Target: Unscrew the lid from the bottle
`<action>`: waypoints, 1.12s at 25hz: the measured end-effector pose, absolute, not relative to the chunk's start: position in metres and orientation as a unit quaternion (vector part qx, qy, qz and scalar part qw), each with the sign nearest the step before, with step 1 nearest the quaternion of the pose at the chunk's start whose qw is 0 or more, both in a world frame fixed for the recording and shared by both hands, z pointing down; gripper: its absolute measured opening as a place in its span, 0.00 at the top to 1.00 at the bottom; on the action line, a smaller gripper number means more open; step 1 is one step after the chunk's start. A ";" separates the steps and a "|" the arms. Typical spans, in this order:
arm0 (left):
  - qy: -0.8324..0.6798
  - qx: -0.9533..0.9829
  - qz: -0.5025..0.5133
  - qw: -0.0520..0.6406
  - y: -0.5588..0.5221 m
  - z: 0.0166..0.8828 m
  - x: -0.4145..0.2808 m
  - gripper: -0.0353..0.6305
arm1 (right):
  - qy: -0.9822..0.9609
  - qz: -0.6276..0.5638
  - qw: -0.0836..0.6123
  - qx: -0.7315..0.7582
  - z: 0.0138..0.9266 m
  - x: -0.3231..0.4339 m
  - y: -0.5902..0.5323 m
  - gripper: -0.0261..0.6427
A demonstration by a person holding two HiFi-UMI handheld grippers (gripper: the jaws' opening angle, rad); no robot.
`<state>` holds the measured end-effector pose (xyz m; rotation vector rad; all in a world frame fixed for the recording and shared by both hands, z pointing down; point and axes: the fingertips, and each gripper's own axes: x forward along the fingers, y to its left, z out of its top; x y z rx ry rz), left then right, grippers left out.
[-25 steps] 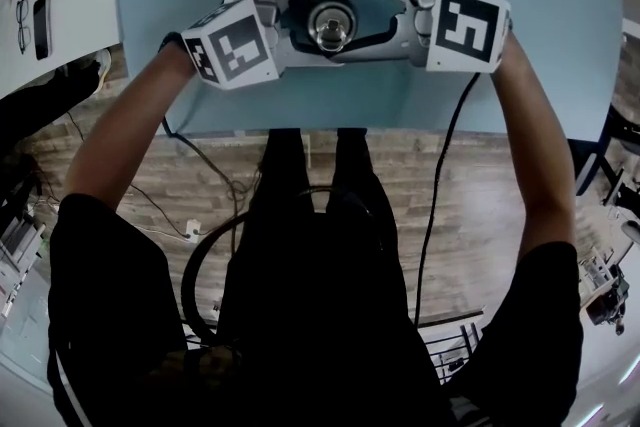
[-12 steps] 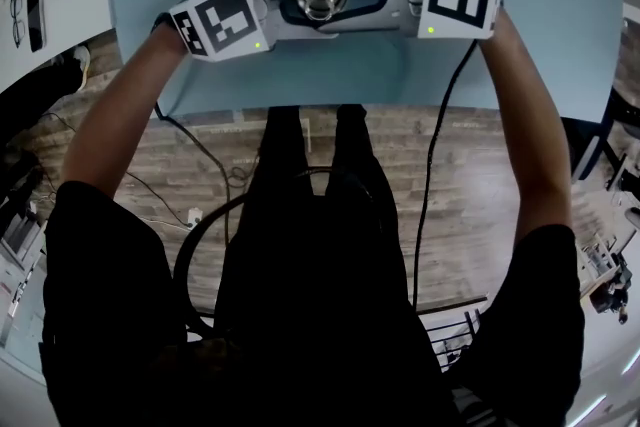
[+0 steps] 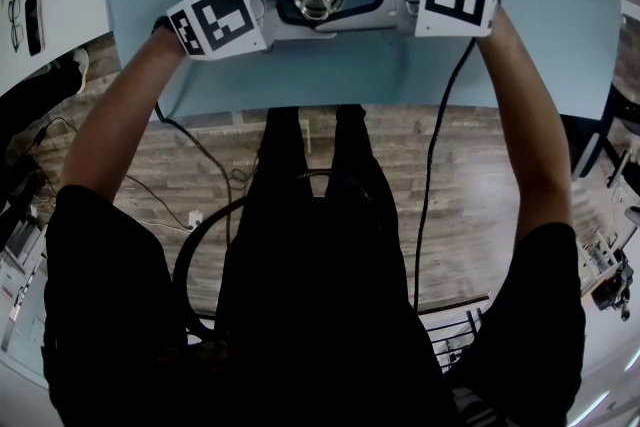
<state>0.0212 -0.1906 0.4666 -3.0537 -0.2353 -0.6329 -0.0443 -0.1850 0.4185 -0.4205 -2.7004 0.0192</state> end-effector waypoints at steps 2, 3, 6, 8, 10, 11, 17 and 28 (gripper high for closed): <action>-0.075 -0.976 -0.203 0.006 -0.191 0.467 0.021 0.37 | -0.967 0.008 0.204 -0.150 0.419 -0.044 -0.185 0.57; -0.075 -0.976 -0.203 0.005 -0.191 0.467 0.021 0.37 | -0.968 0.009 0.204 -0.149 0.419 -0.044 -0.185 0.57; -0.070 -0.977 -0.204 0.007 -0.191 0.467 0.021 0.35 | -0.969 0.012 0.200 -0.147 0.419 -0.044 -0.184 0.57; -0.067 -0.977 -0.204 0.008 -0.192 0.467 0.022 0.34 | -0.969 0.012 0.200 -0.145 0.419 -0.044 -0.185 0.57; -0.064 -0.977 -0.205 0.008 -0.193 0.468 0.021 0.33 | -0.969 0.011 0.202 -0.144 0.419 -0.044 -0.185 0.57; -0.062 -0.977 -0.204 0.008 -0.194 0.467 0.021 0.33 | -0.969 0.010 0.203 -0.143 0.419 -0.044 -0.186 0.57; -0.056 -0.978 -0.199 0.004 -0.195 0.465 0.021 0.34 | -0.971 0.012 0.202 -0.130 0.419 -0.042 -0.188 0.57; -0.053 -0.978 -0.200 0.005 -0.193 0.463 0.027 0.38 | -0.978 0.016 0.172 -0.115 0.404 -0.034 -0.188 0.57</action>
